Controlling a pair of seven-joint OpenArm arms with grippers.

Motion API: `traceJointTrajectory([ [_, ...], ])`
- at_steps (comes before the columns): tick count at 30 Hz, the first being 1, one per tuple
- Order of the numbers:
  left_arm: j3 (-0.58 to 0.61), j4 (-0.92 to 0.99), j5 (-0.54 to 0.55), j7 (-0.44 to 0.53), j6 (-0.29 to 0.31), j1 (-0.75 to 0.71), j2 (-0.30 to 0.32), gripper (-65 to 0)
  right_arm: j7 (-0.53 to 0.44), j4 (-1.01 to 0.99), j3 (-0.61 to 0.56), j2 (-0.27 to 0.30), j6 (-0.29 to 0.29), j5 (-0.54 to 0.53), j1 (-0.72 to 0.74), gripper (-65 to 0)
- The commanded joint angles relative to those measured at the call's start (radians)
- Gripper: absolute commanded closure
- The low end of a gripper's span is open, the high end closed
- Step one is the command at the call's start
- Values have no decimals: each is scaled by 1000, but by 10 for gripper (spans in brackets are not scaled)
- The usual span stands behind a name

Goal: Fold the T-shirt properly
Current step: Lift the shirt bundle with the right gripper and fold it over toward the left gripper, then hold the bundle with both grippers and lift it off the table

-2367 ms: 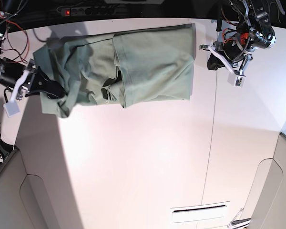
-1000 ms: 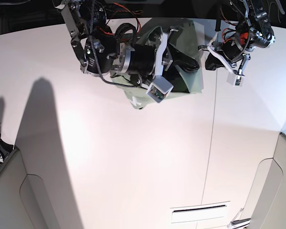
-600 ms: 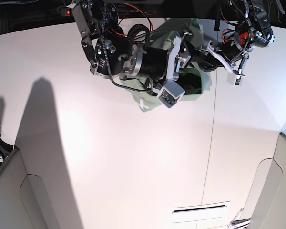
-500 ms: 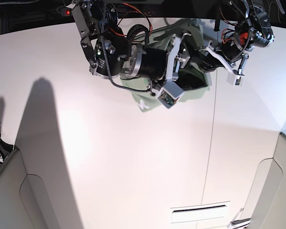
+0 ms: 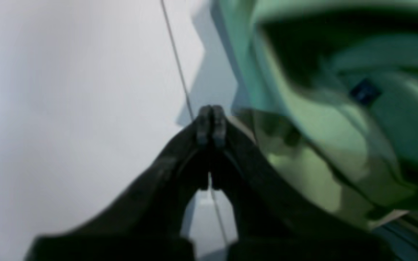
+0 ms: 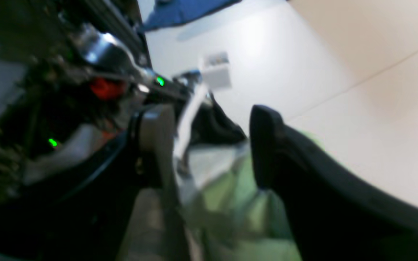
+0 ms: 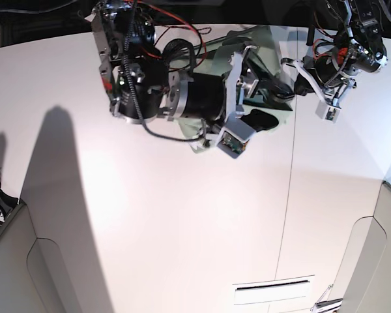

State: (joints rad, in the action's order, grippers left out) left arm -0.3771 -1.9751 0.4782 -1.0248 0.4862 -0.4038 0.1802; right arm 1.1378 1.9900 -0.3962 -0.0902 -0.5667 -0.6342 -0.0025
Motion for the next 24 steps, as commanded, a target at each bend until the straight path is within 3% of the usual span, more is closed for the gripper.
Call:
traceJointTrajectory([
  [1,-12,-38,-5,10,3,2,9,-4,3,45,13,-6,-5,-11,20,-329],
  [3,-34,-80,-11,-3,3,2,9,-9,15,88,47,-2,-5,34,21,-328],
  [8,-106,-143,12,-37,4,-33,9,-229,14,117,176,74,22,113,21,-328],
  [13,-130,-143,160,-46,4,-94,8,-231,16,117,349,195,39,111,-18,-327],
  [16,-130,-143,271,-59,10,-138,-4,-231,41,117,425,249,39,40,-76,-327],
  [24,-126,-135,335,-56,24,-167,-108,-230,51,99,466,294,32,-97,-272,-327],
])
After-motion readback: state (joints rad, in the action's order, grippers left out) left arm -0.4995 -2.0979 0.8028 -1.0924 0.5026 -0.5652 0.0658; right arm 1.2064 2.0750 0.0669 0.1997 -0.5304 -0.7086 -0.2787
